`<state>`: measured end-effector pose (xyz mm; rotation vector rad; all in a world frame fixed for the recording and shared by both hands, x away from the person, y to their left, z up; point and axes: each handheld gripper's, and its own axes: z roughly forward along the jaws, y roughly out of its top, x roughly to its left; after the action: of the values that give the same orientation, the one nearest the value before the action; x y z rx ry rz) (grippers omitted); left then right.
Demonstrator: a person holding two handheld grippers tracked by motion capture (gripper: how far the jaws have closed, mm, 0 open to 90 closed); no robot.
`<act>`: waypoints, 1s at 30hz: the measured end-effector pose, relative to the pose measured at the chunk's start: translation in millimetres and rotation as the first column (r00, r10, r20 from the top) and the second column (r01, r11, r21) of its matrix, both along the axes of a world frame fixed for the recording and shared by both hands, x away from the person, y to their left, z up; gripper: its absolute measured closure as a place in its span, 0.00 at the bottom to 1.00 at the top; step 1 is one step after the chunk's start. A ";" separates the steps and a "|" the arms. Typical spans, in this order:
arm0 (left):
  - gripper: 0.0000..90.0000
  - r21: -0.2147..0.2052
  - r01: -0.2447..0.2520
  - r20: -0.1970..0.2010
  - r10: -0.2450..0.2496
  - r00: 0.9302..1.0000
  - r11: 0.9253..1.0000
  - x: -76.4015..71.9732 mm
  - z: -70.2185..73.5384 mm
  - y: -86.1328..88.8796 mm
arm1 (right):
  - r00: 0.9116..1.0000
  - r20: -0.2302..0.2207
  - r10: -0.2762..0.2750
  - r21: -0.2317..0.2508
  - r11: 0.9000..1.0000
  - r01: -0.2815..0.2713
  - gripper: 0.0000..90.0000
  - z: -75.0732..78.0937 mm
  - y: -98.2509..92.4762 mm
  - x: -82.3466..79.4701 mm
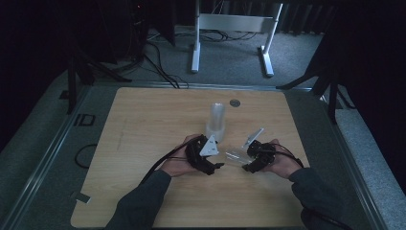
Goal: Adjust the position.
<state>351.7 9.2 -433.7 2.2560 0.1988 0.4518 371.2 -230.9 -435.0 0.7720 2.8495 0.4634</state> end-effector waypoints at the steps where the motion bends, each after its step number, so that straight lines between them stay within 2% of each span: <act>1: 0.25 -0.006 -0.001 -0.006 0.001 1.000 1.000 0.5 0.0 0.5 | 1.000 -0.001 -0.010 -0.001 1.000 0.010 0.46 -0.7 -1.6 0.9; 11: 0.26 -0.017 -0.015 -0.018 0.015 1.000 1.000 3.0 -0.6 1.7 | 0.995 0.014 -0.102 0.012 0.995 0.102 0.46 -2.9 -12.3 4.5; 12: 0.27 -0.021 -0.027 -0.026 0.027 0.999 0.999 4.1 -1.0 1.5 | 0.992 0.021 -0.125 0.017 0.992 0.124 0.46 -3.5 -13.8 4.8; 19: 0.28 -0.017 -0.065 -0.046 0.064 0.997 0.998 7.8 -2.8 1.8 | 0.983 0.044 -0.179 0.033 0.984 0.177 0.46 -4.9 -19.1 7.0; 22: 0.28 -0.009 -0.080 -0.042 0.079 0.996 0.997 7.9 -3.8 0.6 | 0.980 0.054 -0.190 0.042 0.981 0.188 0.46 -4.2 -21.0 7.5; 27: 0.29 -0.013 -0.097 -0.050 0.097 0.994 0.995 9.3 -4.6 0.2 | 0.968 0.074 -0.240 0.066 0.970 0.235 0.46 -3.4 -26.8 9.4; 30: 0.29 -0.016 -0.105 -0.051 0.104 0.993 0.994 9.9 -4.2 0.2 | 0.964 0.079 -0.255 0.071 0.966 0.250 0.46 -3.5 -28.4 10.3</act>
<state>361.6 9.4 -437.8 2.2477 0.3466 0.4470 381.5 -259.3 -438.5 1.0809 2.6178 0.5332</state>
